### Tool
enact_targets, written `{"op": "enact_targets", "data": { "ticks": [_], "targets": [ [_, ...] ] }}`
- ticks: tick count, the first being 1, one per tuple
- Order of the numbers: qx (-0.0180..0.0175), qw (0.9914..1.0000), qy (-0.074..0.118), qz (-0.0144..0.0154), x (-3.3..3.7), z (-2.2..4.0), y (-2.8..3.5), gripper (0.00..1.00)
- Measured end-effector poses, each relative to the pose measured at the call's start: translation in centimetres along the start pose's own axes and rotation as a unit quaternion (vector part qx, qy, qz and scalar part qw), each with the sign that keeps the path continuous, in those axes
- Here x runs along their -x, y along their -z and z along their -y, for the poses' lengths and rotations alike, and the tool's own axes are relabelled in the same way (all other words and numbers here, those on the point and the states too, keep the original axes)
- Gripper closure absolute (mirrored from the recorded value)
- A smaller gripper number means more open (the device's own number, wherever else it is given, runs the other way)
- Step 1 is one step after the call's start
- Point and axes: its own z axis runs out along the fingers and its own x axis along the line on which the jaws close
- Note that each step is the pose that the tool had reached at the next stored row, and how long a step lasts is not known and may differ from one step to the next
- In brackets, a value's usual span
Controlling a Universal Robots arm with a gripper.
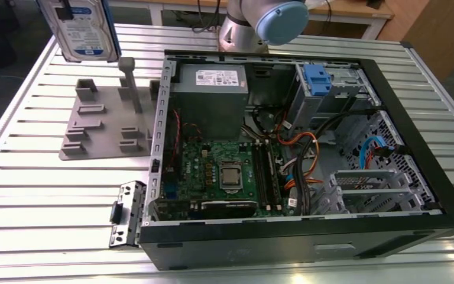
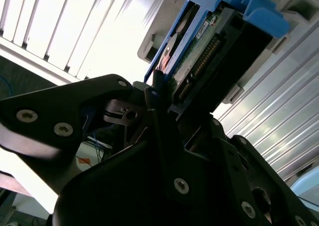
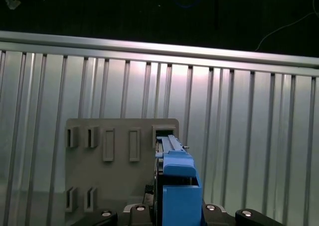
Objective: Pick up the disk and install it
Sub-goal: 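Pick up the disk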
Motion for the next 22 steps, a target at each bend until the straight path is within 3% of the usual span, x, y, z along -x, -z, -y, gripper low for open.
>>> {"op": "enact_targets", "data": {
  "ticks": [22],
  "targets": [
    [0.0001,1.00000,0.000,0.0000,0.03,-0.04,1.83,0.64]
  ]
}}
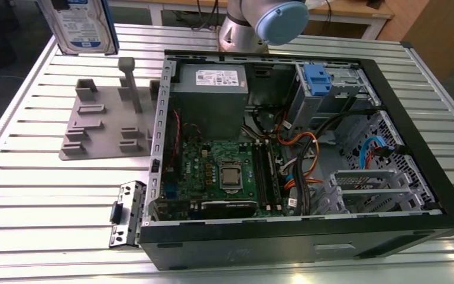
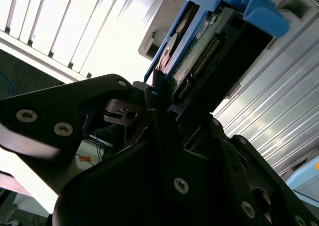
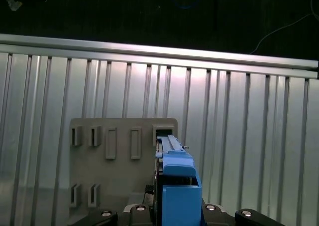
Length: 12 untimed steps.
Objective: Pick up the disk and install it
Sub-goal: 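Pick up the disk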
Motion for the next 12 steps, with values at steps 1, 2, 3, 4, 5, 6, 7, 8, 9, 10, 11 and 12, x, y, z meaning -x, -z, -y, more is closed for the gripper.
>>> {"op": "enact_targets", "data": {
  "ticks": [1,2,3,4,5,6,7,8,9,10,11,12],
  "targets": [
    [0.0000,1.00000,0.000,0.0000,0.00,0.00,0.09,0.64],
    [0.0000,1.00000,0.000,0.0000,0.00,0.00,0.19,0.64],
    [0.0000,1.00000,0.000,0.0000,0.00,0.00,0.28,0.64],
    [0.0000,1.00000,0.000,0.0000,0.01,-0.01,0.37,0.64],
    [0.0000,1.00000,0.000,0.0000,0.01,-0.01,0.47,0.64],
    [0.0000,1.00000,0.000,0.0000,0.01,-0.01,0.55,0.64],
    [0.0000,1.00000,0.000,0.0000,0.01,-0.01,0.64,0.64],
    [0.0000,1.00000,0.000,0.0000,0.02,-0.01,0.73,0.64],
    [0.0000,1.00000,0.000,0.0000,0.02,-0.02,0.83,0.64],
    [-0.0001,1.00000,0.000,0.0000,0.02,-0.02,0.93,0.64],
    [0.0000,1.00000,0.000,0.0000,0.02,-0.02,1.03,0.64],
    [-0.0001,1.00000,0.000,0.0000,0.02,-0.02,1.12,0.64]
  ]
}}
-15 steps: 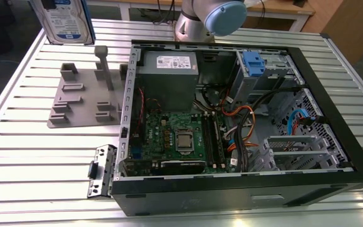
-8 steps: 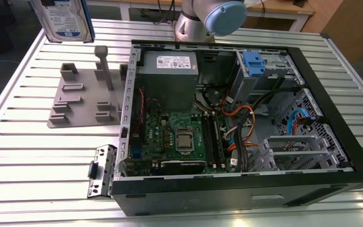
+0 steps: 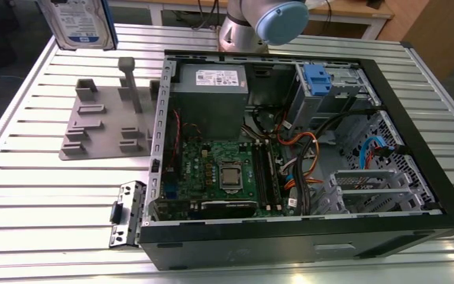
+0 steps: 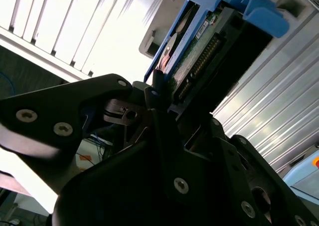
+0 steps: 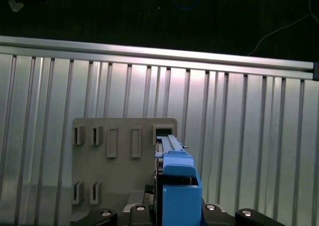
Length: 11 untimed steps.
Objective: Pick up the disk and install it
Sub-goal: 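Pick up the disk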
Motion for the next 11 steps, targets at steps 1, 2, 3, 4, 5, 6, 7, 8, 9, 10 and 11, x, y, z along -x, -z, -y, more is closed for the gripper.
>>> {"op": "enact_targets", "data": {
  "ticks": [1,2,3,4,5,6,7,8,9,10,11],
  "targets": [
    [0.0001,1.00000,0.000,0.0000,0.00,0.00,0.10,0.64],
    [0.0000,1.00000,0.000,0.0000,0.00,0.00,0.19,0.64],
    [0.0000,1.00000,0.000,0.0000,0.01,-0.01,0.29,0.64],
    [0.0000,1.00000,0.000,0.0000,0.01,-0.01,0.39,0.64],
    [0.0000,1.00000,0.000,0.0000,0.01,-0.01,0.49,0.64],
    [0.0000,1.00000,0.000,0.0000,0.01,-0.01,0.60,0.64],
    [0.0000,1.00000,0.000,0.0000,0.01,-0.01,0.69,0.64],
    [0.0000,1.00000,0.000,0.0000,0.01,-0.02,0.80,0.64],
    [0.0000,1.00000,0.000,0.0000,0.02,-0.02,0.91,0.64],
    [0.0001,1.00000,0.000,0.0000,0.02,-0.02,1.04,0.64],
    [0.0000,1.00000,0.000,0.0000,0.02,-0.02,1.16,0.64]
  ]
}}
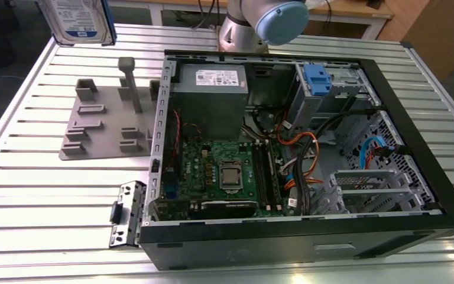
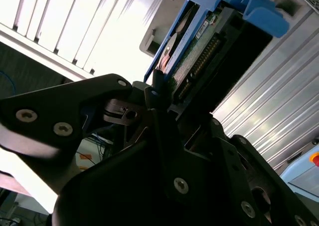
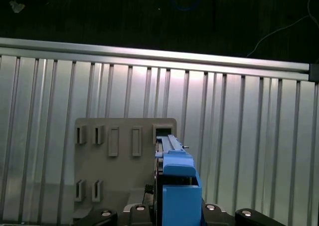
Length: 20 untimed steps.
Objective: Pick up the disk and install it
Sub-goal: 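Pick up the disk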
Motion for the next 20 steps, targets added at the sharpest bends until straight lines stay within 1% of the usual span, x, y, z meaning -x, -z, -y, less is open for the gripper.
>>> {"op": "enact_targets", "data": {
  "ticks": [9,11,20],
  "targets": [
    [0.0000,1.00000,0.000,0.0000,0.03,-0.02,1.18,0.64],
    [0.0000,1.00000,0.000,0.0000,0.03,-0.03,1.70,0.64],
    [0.0000,1.00000,0.000,0.0000,0.06,-0.06,3.14,0.64]
  ]
}}
